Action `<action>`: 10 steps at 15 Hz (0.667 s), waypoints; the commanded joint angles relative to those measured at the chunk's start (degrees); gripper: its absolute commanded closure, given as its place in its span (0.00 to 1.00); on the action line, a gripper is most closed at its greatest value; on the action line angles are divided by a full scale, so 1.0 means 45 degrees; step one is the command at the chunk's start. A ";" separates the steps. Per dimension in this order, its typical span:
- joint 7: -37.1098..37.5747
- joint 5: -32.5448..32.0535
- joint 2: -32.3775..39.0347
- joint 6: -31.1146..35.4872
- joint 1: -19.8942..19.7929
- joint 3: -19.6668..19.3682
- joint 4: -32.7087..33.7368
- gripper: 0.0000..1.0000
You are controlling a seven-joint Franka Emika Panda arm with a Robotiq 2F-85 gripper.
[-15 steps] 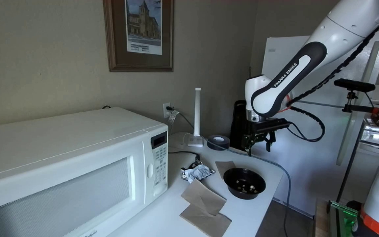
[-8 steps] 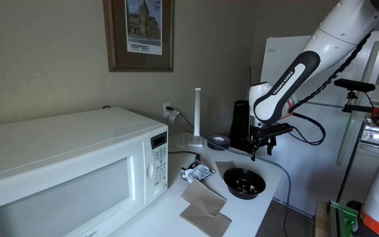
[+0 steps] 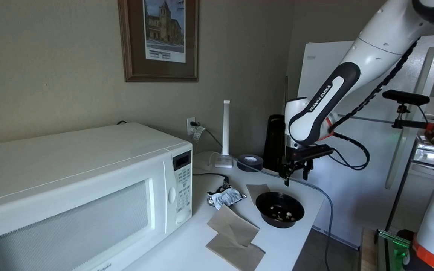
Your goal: Pour the contents of the black bowl onto the brown paper
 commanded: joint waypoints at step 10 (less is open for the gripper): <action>-0.4796 0.4548 0.2561 0.2150 0.0029 0.0622 0.0403 0.26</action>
